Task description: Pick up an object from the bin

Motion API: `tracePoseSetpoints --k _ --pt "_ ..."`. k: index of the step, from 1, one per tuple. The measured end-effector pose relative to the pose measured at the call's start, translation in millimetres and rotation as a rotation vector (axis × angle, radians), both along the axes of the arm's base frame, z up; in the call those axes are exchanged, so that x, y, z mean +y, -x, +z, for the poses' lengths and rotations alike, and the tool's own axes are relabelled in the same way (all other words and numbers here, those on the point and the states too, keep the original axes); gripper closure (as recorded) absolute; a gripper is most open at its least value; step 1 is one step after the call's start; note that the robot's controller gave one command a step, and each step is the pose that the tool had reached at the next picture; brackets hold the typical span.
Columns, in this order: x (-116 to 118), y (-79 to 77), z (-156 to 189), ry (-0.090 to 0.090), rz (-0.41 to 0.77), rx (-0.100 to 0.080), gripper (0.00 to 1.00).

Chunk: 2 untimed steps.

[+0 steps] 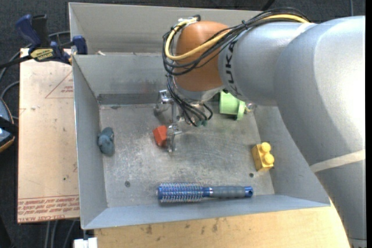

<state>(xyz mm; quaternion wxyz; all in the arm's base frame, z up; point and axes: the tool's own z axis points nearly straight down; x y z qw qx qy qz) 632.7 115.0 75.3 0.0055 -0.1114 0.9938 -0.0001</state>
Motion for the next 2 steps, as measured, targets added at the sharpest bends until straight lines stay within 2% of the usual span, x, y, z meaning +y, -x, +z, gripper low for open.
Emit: tracePoseSetpoints --k 1,2 --pt "-0.2 -0.5 2.5 -0.003 -0.003 -0.001 1.0" --pt "-16.3 -11.3 158.1 -0.001 0.065 -0.003 1.0"
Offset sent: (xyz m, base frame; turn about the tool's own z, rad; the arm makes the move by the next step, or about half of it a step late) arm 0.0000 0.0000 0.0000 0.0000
